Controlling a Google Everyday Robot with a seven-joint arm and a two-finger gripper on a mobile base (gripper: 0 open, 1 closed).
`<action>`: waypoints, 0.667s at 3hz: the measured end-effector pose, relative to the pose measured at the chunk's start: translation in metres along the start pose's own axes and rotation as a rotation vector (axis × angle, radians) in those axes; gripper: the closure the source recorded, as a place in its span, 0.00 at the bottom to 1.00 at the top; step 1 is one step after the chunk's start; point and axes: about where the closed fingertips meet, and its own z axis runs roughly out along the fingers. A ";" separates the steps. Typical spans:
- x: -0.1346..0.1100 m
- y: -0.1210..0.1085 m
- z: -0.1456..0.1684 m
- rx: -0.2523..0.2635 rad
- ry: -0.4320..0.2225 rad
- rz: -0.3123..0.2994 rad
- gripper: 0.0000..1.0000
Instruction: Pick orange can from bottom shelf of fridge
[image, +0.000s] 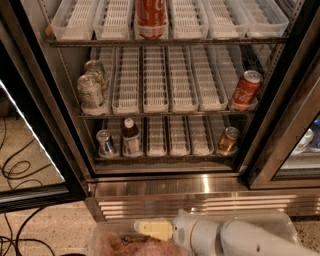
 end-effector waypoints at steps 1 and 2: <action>0.019 0.000 0.001 0.012 -0.034 0.066 0.00; 0.018 0.000 0.001 0.012 -0.035 0.066 0.00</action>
Offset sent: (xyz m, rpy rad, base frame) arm -0.0170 0.0033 -0.0154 0.0372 0.0259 -0.0548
